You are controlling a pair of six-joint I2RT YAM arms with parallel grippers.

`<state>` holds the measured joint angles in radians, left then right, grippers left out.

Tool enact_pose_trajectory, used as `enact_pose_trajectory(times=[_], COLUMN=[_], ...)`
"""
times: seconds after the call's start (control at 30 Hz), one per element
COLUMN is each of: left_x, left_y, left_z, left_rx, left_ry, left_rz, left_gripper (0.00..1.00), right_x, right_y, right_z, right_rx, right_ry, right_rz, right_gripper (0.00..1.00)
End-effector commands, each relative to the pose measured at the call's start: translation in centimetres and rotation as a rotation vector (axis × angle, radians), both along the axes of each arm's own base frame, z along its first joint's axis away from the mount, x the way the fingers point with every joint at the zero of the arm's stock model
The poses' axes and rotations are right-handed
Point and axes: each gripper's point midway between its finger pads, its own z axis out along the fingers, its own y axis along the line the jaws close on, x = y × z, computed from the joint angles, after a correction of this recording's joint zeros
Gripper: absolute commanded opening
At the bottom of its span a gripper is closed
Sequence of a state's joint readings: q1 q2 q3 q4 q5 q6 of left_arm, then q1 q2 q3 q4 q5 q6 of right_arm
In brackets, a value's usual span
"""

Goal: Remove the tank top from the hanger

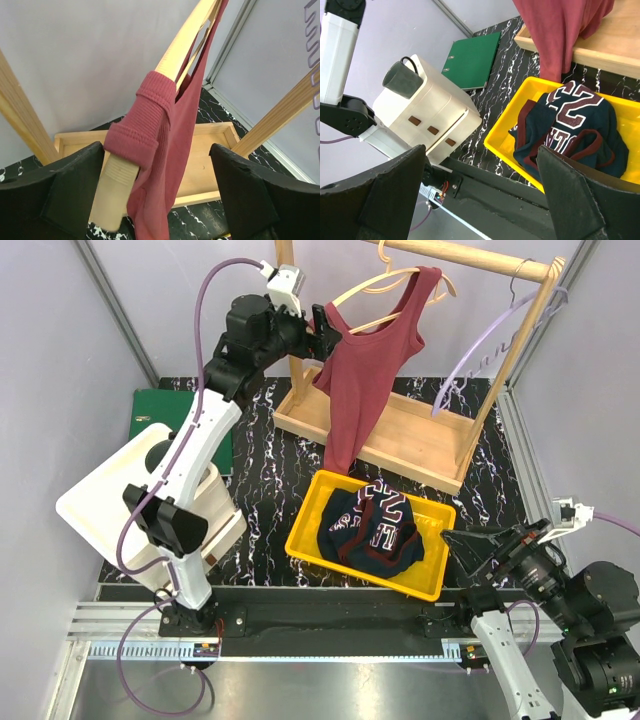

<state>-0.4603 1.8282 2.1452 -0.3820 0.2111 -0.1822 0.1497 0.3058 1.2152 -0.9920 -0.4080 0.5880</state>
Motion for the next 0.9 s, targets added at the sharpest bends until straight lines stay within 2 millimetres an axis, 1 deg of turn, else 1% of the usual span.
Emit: enact_pose_trajectory(times=[0.0, 0.07, 0.1, 0.17, 0.2, 0.27, 0.3, 0.4, 0.43, 0.5, 0.53, 0.6, 0.67, 0.7, 0.73, 0.87], left_x=[0.1, 0.5, 0.7, 0.8, 1.0, 0.9, 0.9, 0.3, 0.0, -0.9, -1.2, -2.4, -2.9, -3.6, -3.8, -5.6], left_y=[-1.1, -1.6, -1.9, -2.3, -2.5, -2.9, -3.2, -3.6, -3.7, -3.9, -4.0, -3.9, -3.7, -3.3, -3.2, -2.3], left_z=[3.6, 2.8, 2.5, 2.1, 1.9, 1.9, 1.8, 2.4, 2.6, 3.5, 3.8, 4.9, 5.6, 6.4, 6.6, 8.6], left_rx=[-0.071, -0.077, -0.082, -0.093, -0.098, -0.112, -0.112, -0.12, -0.122, -0.128, -0.13, -0.137, -0.147, -0.154, -0.16, -0.186], left_ry=[-0.114, -0.095, -0.091, -0.075, -0.07, -0.061, -0.058, -0.068, -0.071, -0.086, -0.088, -0.103, -0.105, -0.114, -0.111, -0.125], left_rz=[-0.062, -0.076, -0.086, -0.094, -0.101, -0.115, -0.126, -0.137, -0.145, -0.164, -0.166, -0.177, -0.179, -0.177, -0.177, -0.175], left_gripper=[0.78, 0.7, 0.62, 0.54, 0.47, 0.4, 0.32, 0.21, 0.15, 0.11, 0.01, 0.0, 0.0, 0.0, 0.0, 0.0], right_x=[0.4, 0.6, 0.7, 0.8, 0.8, 1.0, 1.0, 1.1, 1.1, 1.3, 1.3, 1.5, 1.4, 1.5, 1.5, 1.4], right_y=[-0.5, -0.6, -0.6, -0.6, -0.6, -0.7, -0.8, -0.8, -0.7, -0.7, -0.6, -0.6, -0.6, -0.6, -0.6, -0.5], right_z=[0.6, 0.6, 0.6, 0.5, 0.5, 0.3, 0.3, 0.3, 0.3, 0.2, 0.2, 0.2, 0.1, 0.1, 0.0, -0.3], right_rx=[-0.045, -0.049, -0.054, -0.055, -0.055, -0.055, -0.057, -0.063, -0.062, -0.065, -0.066, -0.07, -0.072, -0.072, -0.071, -0.064], right_ry=[-0.016, -0.011, -0.009, -0.006, -0.006, -0.002, 0.0, 0.0, 0.0, 0.007, 0.007, 0.012, 0.012, 0.012, 0.014, 0.022], right_rz=[-0.024, -0.029, -0.03, -0.031, -0.031, -0.039, -0.04, -0.039, -0.038, -0.036, -0.033, -0.032, -0.027, -0.029, -0.027, -0.028], right_gripper=[1.0, 1.0, 1.0, 1.0, 1.0, 1.0, 1.0, 1.0, 1.0, 1.0, 1.0, 1.0, 1.0, 1.0, 1.0, 1.0])
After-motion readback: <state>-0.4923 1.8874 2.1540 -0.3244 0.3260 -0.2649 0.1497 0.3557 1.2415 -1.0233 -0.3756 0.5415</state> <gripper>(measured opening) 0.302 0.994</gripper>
